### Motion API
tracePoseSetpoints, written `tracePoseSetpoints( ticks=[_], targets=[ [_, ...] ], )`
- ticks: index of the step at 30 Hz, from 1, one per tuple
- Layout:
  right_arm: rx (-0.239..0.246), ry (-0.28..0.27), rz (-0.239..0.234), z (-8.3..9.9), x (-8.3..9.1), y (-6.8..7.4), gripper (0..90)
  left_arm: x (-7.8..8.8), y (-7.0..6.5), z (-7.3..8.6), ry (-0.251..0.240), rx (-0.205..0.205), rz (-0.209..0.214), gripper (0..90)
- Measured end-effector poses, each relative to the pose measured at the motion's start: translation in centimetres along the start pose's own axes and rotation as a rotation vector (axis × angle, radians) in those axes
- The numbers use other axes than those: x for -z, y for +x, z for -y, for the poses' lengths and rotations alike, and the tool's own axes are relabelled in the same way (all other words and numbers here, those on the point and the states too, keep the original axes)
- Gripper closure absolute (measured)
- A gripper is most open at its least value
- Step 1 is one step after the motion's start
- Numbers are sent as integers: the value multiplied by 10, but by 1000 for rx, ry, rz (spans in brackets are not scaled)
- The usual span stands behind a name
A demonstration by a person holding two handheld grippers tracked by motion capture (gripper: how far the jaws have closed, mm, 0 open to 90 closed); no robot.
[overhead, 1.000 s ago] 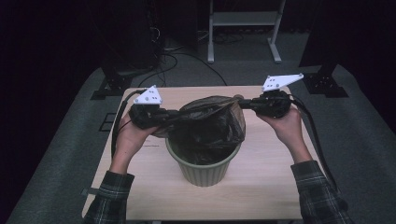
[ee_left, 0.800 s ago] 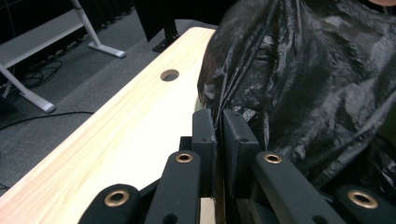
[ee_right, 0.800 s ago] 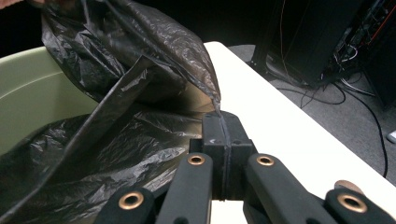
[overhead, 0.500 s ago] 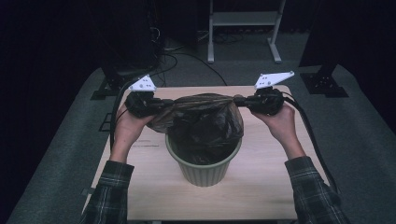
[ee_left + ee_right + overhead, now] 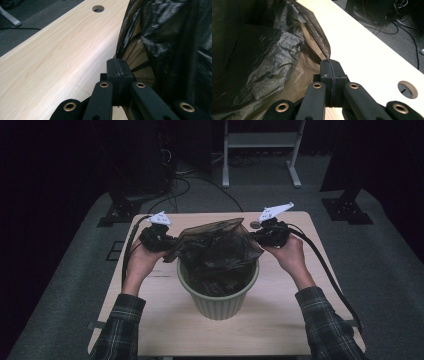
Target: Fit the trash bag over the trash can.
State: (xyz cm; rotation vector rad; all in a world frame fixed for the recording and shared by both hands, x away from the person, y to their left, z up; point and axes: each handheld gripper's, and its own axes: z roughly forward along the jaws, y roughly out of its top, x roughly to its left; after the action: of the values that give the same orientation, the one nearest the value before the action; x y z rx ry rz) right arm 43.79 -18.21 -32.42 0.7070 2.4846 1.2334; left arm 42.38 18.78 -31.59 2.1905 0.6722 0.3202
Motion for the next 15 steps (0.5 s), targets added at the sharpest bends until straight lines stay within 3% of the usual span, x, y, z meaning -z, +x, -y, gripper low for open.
tracePoseSetpoints(
  ticks=[7, 10, 15],
  targets=[
    [3, -19, -2, 2, 11, 2, 889, -2, -4, 1, 9, -10, 8, 900],
    [1, -32, 11, 1, 19, 1, 782, -2, -5, 2, 10, -4, 7, 900],
    [-15, -90, 22, -3, 43, -2, 704, 1, -5, 2, 2, -6, 6, 900]
  ],
)
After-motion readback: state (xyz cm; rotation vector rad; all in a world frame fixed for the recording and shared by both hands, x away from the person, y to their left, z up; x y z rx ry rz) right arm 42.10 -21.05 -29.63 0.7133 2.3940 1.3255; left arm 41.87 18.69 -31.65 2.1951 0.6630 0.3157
